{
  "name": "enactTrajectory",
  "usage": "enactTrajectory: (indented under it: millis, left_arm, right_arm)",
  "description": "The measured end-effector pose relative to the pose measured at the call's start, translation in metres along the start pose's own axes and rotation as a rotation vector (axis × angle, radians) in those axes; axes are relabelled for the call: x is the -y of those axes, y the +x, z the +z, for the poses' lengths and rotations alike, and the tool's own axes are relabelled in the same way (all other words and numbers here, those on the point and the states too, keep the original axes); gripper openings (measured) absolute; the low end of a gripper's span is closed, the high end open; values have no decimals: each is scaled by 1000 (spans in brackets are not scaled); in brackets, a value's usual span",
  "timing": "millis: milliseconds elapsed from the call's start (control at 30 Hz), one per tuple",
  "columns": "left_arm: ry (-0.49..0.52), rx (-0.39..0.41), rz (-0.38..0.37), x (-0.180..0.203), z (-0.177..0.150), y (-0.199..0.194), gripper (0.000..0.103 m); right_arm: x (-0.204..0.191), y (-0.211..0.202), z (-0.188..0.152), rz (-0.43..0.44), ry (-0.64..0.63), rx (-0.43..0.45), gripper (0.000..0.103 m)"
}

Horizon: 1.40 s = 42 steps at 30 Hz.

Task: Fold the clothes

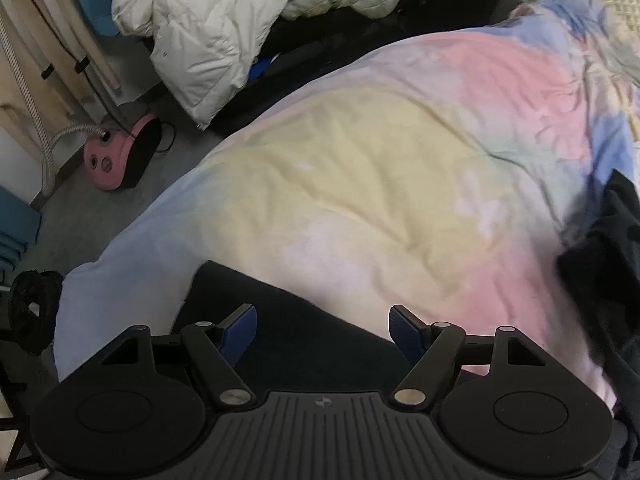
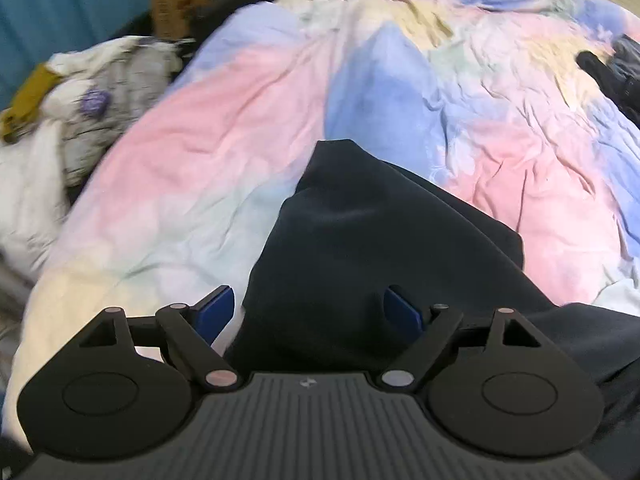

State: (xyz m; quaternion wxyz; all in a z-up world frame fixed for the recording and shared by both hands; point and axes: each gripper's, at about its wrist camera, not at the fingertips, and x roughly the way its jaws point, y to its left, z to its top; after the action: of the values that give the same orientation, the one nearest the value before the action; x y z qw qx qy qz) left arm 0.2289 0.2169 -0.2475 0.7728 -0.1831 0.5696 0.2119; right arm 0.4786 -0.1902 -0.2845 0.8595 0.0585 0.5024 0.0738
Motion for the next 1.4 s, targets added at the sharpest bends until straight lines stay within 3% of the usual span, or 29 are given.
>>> enactTrajectory:
  millis: [233, 300, 333, 367, 433, 467, 633, 767, 1000, 1167, 1400]
  left_arm:
    - [-20, -39, -4, -29, 10, 15, 75]
    - [-29, -40, -11, -35, 14, 17, 75]
    - [-33, -40, -15, -38, 16, 18, 75]
    - [-37, -38, -22, -40, 19, 18, 74]
    - [-46, -27, -40, -42, 23, 16, 74]
    - [-42, -21, -52, -41, 25, 16, 74]
    - [-1, -7, -134, -27, 26, 16, 74]
    - [45, -5, -239, -3, 20, 21, 74]
    - [118, -28, -401, 58, -3, 17, 73]
    - [177, -66, -507, 115, -29, 9, 73]
    - [175, -163, -660, 204, -75, -5, 76]
  right_arm:
    - [-13, 54, 5, -115, 117, -109, 84]
    - [-15, 59, 3, -164, 104, -138, 69]
    - [-15, 59, 2, -172, 119, -141, 43]
    - [-8, 55, 2, -148, 171, -138, 38]
    - [6, 45, 0, -95, 280, -133, 17]
    - [13, 35, -1, -76, 322, -115, 13]
    - [31, -36, -9, -39, 381, 27, 11]
    - [68, -106, -26, 5, 507, 147, 10]
    - [150, -198, -76, -23, 634, 259, 9]
    - [210, -218, -129, -72, 696, 253, 10]
    - [290, -190, -204, -42, 799, 164, 10]
